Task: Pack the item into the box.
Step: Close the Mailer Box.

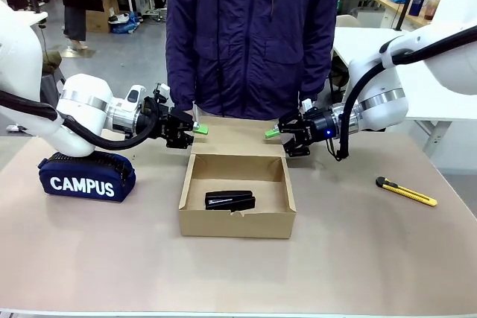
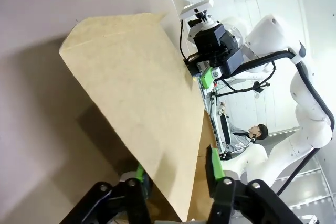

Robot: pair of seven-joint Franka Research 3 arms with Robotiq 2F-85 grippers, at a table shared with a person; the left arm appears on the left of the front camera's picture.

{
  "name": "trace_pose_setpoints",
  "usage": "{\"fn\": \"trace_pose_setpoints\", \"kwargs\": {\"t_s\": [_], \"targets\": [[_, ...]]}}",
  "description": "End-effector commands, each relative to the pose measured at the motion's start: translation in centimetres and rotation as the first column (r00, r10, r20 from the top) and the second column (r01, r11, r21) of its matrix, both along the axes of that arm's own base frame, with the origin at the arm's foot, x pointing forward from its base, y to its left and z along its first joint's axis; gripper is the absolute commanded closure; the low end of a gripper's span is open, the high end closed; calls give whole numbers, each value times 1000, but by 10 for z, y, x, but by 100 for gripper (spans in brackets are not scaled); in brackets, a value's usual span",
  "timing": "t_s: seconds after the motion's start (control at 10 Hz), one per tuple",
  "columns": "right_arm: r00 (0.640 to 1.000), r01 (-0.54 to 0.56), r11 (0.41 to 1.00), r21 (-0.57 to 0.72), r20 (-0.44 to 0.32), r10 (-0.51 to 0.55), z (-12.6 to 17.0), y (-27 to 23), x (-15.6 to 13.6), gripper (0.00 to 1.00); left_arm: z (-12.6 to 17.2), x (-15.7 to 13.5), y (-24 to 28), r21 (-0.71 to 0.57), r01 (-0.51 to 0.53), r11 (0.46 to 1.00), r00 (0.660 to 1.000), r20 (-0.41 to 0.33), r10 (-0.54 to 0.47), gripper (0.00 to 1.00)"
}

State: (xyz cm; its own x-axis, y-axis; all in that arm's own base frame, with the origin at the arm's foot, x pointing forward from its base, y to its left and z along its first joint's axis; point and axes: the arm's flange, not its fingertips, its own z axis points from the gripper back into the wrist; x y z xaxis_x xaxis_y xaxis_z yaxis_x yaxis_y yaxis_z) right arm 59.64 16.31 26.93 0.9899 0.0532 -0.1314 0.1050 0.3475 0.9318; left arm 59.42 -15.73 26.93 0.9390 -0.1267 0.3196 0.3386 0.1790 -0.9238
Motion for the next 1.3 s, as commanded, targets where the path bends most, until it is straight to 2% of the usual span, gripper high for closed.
{"fn": "trace_pose_setpoints", "kwargs": {"t_s": [0.0,0.3,0.5,0.6,0.9,1.1,1.2], "targets": [[1000,-6,1000,12,-4,6,4,-1,2,48,1,1,-2,-27,8,1000,1000,5,-8,55],[1000,-3,1000,29,31,2,5,-2,-1,48,1,-1,-1,-24,2,1000,1000,20,-1,55],[987,-11,998,68,161,0,11,-4,-7,48,11,-9,-1,-9,-14,1000,993,115,15,55],[974,-13,997,82,226,-6,15,-7,-12,48,20,-16,-3,-11,-27,1000,977,214,29,55],[927,-10,996,93,374,-25,30,-9,-32,48,43,-41,-10,-23,-67,997,907,415,71,55],[873,-5,996,93,485,-41,42,-7,-53,48,56,-58,-12,-5,-97,995,862,499,87,55],[833,3,996,85,551,-49,45,-5,-63,48,60,-67,-12,-4,-89,996,843,532,77,55]]}}
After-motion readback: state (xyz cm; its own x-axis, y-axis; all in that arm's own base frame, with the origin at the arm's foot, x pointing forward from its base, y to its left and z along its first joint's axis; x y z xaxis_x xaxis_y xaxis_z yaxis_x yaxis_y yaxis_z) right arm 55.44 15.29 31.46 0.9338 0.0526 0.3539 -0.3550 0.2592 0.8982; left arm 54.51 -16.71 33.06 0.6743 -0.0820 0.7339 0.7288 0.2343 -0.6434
